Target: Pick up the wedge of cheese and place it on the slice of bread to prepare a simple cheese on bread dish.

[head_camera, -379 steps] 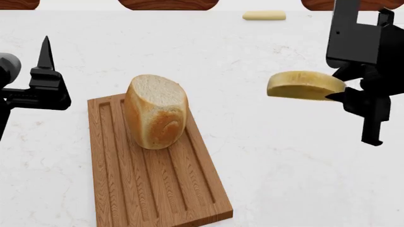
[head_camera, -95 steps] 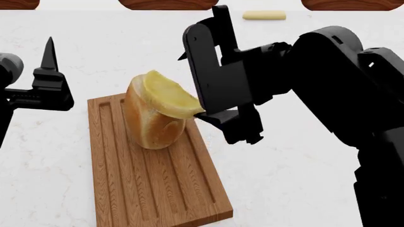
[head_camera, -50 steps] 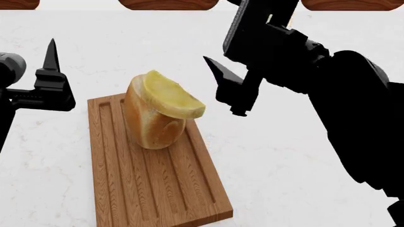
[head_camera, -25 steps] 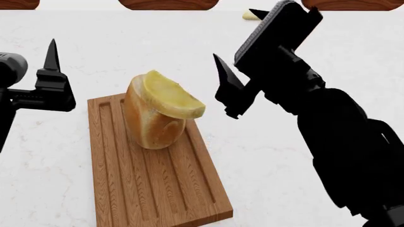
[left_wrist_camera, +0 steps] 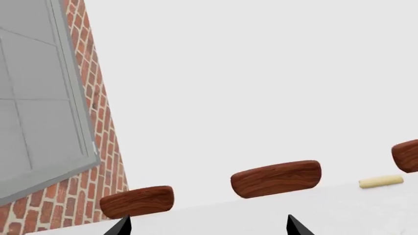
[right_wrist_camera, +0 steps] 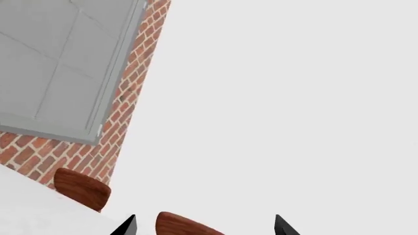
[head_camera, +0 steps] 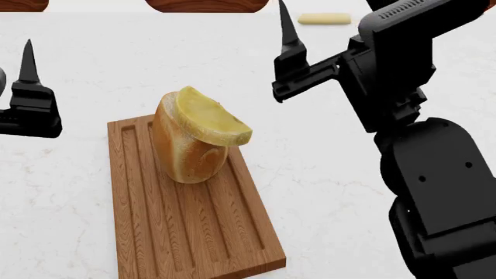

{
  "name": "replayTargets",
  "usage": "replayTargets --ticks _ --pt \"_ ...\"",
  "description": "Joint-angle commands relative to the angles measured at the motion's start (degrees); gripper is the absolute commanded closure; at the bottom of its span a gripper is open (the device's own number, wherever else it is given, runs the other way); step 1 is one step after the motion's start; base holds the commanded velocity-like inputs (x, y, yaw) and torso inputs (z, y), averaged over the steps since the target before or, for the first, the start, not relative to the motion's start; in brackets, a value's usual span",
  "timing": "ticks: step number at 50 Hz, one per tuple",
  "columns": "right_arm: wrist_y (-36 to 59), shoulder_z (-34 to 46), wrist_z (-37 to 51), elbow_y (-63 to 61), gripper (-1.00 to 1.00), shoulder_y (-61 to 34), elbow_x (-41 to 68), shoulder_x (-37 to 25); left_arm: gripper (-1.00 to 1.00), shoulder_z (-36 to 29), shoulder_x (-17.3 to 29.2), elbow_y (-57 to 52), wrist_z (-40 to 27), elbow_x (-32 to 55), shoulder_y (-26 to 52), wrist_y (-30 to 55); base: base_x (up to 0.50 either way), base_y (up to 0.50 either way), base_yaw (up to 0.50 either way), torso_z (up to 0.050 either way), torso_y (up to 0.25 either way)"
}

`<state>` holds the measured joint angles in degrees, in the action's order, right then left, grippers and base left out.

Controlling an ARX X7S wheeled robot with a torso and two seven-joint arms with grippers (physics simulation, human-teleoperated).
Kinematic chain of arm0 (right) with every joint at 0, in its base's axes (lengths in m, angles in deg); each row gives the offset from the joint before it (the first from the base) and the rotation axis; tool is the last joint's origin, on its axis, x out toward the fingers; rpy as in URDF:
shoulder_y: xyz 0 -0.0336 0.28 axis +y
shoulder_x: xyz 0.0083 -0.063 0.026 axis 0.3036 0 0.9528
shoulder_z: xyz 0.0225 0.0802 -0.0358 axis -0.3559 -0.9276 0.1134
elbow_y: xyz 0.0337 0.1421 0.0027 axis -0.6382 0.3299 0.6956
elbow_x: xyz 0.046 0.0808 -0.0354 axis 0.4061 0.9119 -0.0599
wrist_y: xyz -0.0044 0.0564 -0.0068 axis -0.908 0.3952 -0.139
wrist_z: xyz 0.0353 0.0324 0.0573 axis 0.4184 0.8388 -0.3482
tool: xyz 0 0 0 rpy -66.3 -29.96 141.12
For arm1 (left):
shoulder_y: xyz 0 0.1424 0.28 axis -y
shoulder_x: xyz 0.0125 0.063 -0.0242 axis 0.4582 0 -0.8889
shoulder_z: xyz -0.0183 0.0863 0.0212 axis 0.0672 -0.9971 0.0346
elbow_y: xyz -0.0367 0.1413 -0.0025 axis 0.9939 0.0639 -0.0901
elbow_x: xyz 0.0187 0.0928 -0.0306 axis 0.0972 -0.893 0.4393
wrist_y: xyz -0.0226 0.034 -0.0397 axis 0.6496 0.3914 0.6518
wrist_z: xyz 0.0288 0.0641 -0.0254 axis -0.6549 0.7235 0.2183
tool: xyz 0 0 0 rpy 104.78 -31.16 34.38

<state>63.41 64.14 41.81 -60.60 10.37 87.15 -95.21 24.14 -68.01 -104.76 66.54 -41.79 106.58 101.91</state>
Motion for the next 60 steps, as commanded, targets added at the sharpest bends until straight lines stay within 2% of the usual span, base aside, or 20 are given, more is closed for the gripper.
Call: replayTargets --ticks 1,15,23,32,36,41,46,50,54,57,60 --pt "1.10 -2.40 4.92 -7.08 -1.00 7.98 2.38 -2.88 -1.00 1.88 0.52 -9.65 -0.28 1.29 4.44 10.89 0.00 0.00 0.00 0.000 0.000" --pt "7.38 -3.15 9.38 -18.39 -1.00 13.10 6.53 -9.74 -1.00 4.25 -1.28 -18.42 0.55 4.42 10.72 22.70 0.00 0.00 0.00 0.000 0.000" --pt "13.34 -3.95 14.27 -27.52 -1.00 15.03 9.43 -15.87 -1.00 5.69 -1.23 -20.77 -0.10 5.97 10.70 25.12 0.00 0.00 0.00 0.000 0.000" --pt "19.68 -6.86 20.97 -39.48 -1.00 18.33 16.04 -25.30 -1.00 6.66 0.29 -20.61 -4.01 10.70 11.00 25.18 0.00 0.00 0.00 0.000 0.000" --pt "22.01 -7.74 22.75 -43.10 -1.00 18.85 18.68 -28.56 -1.00 7.69 0.74 -20.49 -6.83 15.34 12.50 25.89 0.00 0.00 0.00 0.000 0.000" --pt "25.38 -8.19 23.77 -46.51 -1.00 17.12 20.93 -31.29 -1.00 11.00 2.93 -18.62 -16.88 30.36 15.43 25.89 0.00 0.00 0.00 0.000 0.000" --pt "28.95 -9.01 25.27 -49.97 -1.00 15.62 24.55 -34.31 -1.00 13.43 6.30 -15.65 -32.03 50.53 19.53 25.83 0.00 0.00 0.00 0.000 0.000" --pt "29.01 -10.05 27.33 -51.59 -1.00 17.10 27.02 -35.89 -1.00 16.14 7.19 -14.30 -41.10 60.02 19.45 25.48 0.00 0.00 0.00 0.000 0.000" --pt "32.07 -10.83 29.38 -53.66 -1.00 14.42 29.34 -37.45 -1.00 15.50 8.35 -11.38 -54.97 75.36 23.10 24.76 0.00 0.00 0.00 0.000 0.000" --pt "32.81 -11.49 30.60 -54.60 -1.00 14.35 30.93 -38.73 -1.00 12.26 10.13 -9.22 -65.59 85.89 26.64 22.03 0.00 0.00 0.00 0.000 0.000" --pt "34.16 -11.97 30.99 -55.17 -1.00 12.56 32.09 -39.20 -1.00 9.20 11.44 -8.42 -71.53 90.84 28.22 19.61 0.00 0.00 0.00 0.000 0.000"
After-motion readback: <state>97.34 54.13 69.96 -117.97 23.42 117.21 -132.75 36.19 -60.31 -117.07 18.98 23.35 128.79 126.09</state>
